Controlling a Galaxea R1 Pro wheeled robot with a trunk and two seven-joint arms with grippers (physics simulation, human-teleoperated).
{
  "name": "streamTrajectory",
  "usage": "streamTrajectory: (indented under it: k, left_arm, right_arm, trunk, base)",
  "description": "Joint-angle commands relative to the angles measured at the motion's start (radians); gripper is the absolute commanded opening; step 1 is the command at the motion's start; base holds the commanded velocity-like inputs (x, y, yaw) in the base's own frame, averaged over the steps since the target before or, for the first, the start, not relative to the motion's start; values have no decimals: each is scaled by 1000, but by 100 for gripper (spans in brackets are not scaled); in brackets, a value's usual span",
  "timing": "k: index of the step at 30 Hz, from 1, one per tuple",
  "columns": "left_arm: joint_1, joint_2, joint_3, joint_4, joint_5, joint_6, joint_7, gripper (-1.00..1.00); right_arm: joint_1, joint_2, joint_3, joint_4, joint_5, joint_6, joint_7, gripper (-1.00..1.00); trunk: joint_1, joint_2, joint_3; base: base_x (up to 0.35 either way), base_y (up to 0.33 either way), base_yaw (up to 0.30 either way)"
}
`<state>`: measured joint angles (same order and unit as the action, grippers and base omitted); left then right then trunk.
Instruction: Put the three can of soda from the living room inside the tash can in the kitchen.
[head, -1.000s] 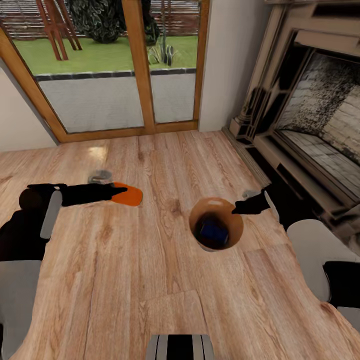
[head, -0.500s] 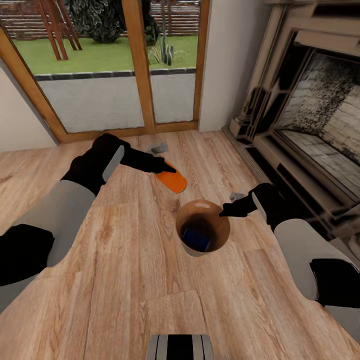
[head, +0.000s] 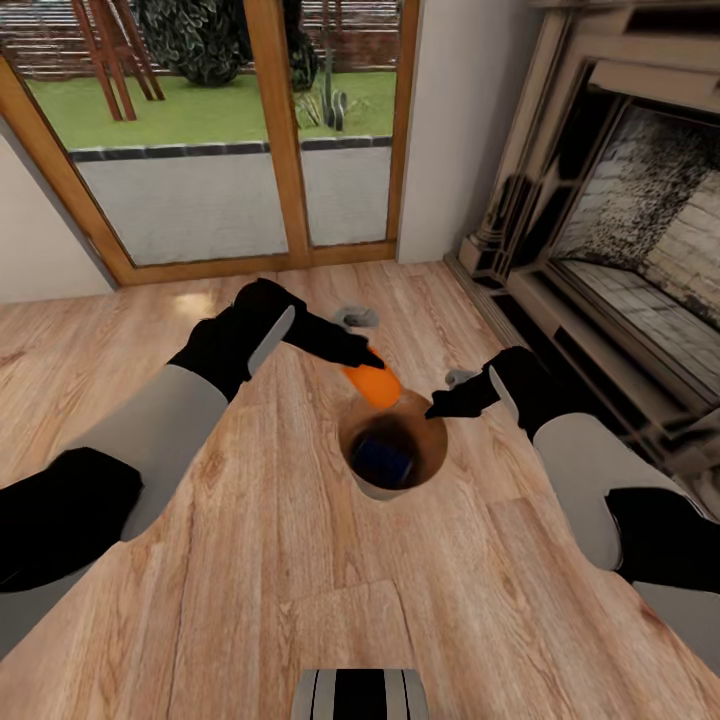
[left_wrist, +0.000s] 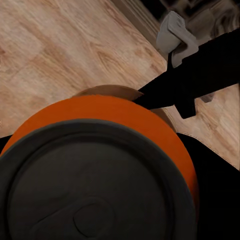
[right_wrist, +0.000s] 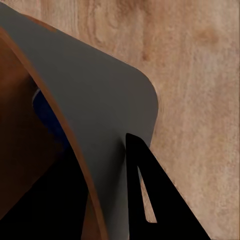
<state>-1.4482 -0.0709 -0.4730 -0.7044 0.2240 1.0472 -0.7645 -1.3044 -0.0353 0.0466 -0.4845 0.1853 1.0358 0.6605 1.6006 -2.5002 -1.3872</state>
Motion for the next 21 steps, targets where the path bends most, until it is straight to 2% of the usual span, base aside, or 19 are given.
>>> streamTrajectory:
  k: [1, 4, 10, 11, 13, 15, 19, 21]
  left_arm:
    - [1, -2, -14, 0, 0, -1, 0, -100]
    - [2, -8, -45, 1, -1, -25, 0, -100]
    - [31, -18, -72, 2, -3, -63, 2, -100]
    - [42, -19, -115, 2, -3, -78, 7, -100]
    - [51, -19, -156, 3, -3, -92, 13, -100]
    - [68, -20, -218, 13, -4, -120, 26, -100]
    - [83, -20, -260, 33, -5, -137, 39, -100]
    - [85, -21, -270, 35, -4, -141, 52, -100]
  right_arm:
    - [-14, 10, -3, 16, -36, 11, 4, -100]
    - [-44, 30, -5, 51, -36, 11, 3, -100]
    - [-83, 49, -10, 89, -36, 11, -24, -100]
    - [-96, 61, -12, 102, -36, 11, -35, -100]
    - [-107, 68, -13, 113, -36, 11, -40, -100]
    - [-121, 74, -14, 129, -36, 11, -45, -100]
    - [-132, 78, -15, 140, -36, 11, -48, -100]
    - [-137, 82, -16, 142, -36, 11, -48, -100]
  trunk:
    - [0, 0, 0]
    - [0, 0, 0]
    - [0, 0, 0]
    - [0, 0, 0]
    - [0, 0, 0]
    - [0, 0, 0]
    - [0, 0, 0]
    - [0, 0, 0]
  base:
    - [0, 0, 0]
    - [0, 0, 0]
    - [0, 0, 0]
    - [0, 0, 0]
    - [0, 0, 0]
    - [0, 0, 0]
    - [0, 0, 0]
    - [0, 0, 0]
